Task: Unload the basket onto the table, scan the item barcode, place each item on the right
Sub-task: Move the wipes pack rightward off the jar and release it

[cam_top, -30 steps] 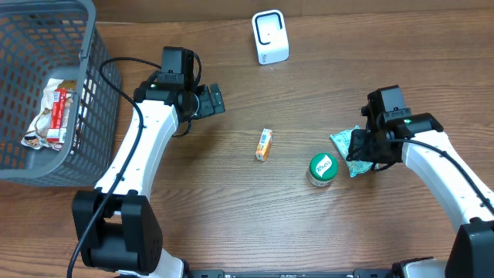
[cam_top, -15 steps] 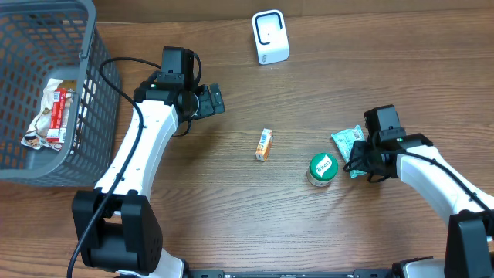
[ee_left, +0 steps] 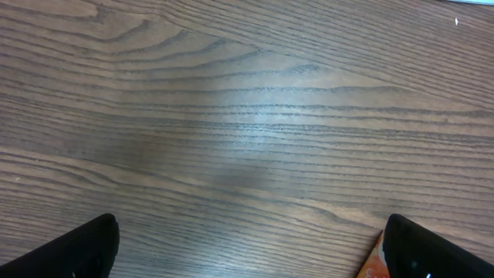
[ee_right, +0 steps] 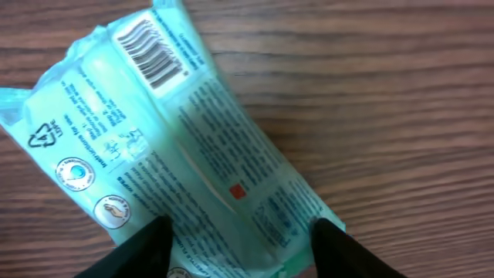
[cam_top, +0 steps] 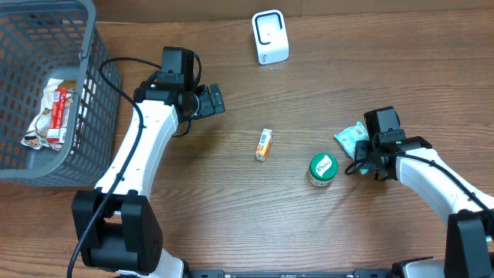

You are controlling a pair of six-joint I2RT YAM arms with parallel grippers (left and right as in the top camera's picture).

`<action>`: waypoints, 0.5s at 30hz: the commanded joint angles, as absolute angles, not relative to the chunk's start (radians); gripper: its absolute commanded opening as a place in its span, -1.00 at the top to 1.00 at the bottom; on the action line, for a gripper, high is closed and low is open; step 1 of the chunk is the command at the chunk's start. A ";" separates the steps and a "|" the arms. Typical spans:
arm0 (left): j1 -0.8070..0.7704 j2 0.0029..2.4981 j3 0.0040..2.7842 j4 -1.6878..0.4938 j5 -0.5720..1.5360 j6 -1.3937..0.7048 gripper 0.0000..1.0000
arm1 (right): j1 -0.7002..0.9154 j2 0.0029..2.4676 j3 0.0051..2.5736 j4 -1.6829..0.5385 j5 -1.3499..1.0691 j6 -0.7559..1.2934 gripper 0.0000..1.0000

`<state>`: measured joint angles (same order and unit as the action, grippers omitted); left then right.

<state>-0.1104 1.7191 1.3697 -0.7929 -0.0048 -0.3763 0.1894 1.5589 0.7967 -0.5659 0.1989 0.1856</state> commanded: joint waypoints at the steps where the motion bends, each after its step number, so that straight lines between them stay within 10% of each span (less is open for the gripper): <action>1: -0.111 1.713 1.377 -0.792 -0.010 -0.393 -0.99 | 0.184 1.562 0.859 -0.612 0.241 0.145 -0.26; 13: -0.111 1.713 1.377 -0.792 -0.010 -0.393 -1.00 | 0.184 1.551 1.394 -1.048 -0.057 0.315 -0.61; 15: -0.111 1.713 1.377 -0.792 -0.010 -0.393 -1.00 | 0.184 1.551 1.429 -1.050 -0.133 0.315 -1.00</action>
